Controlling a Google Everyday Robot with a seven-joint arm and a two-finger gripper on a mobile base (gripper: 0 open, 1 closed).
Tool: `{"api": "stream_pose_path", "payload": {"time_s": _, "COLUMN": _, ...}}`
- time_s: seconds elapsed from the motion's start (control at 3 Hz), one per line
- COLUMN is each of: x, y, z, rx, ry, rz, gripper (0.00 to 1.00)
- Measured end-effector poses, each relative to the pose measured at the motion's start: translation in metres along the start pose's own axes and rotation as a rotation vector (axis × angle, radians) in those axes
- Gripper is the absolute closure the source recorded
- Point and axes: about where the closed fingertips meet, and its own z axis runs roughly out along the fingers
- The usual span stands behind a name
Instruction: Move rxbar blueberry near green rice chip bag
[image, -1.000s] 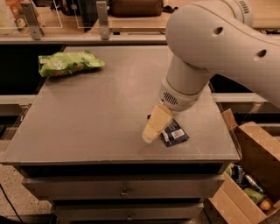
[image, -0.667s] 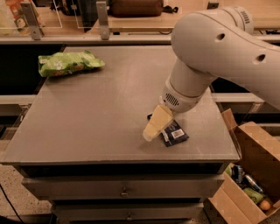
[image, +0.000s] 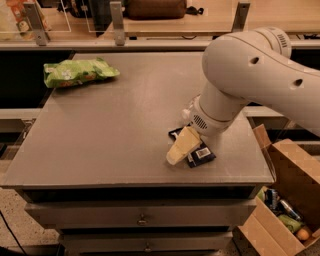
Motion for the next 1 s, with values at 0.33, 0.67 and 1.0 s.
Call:
{"api": "stream_pose_path", "payload": {"time_s": 0.33, "x": 0.0079, "y": -0.0060, "z": 0.0047, "rx": 0.006, "ry": 0.004, "rz": 0.032, "gripper": 0.16}}
{"api": "stream_pose_path", "payload": {"time_s": 0.67, "x": 0.0115, "y": -0.0081, "z": 0.0056, "rx": 0.013, "ry": 0.009, "rz": 0.042, "gripper": 0.40}}
{"api": "stream_pose_path", "payload": {"time_s": 1.0, "x": 0.0101, "y": -0.0083, "z": 0.0004, "rx": 0.013, "ry": 0.009, "rz": 0.042, "gripper": 0.63}}
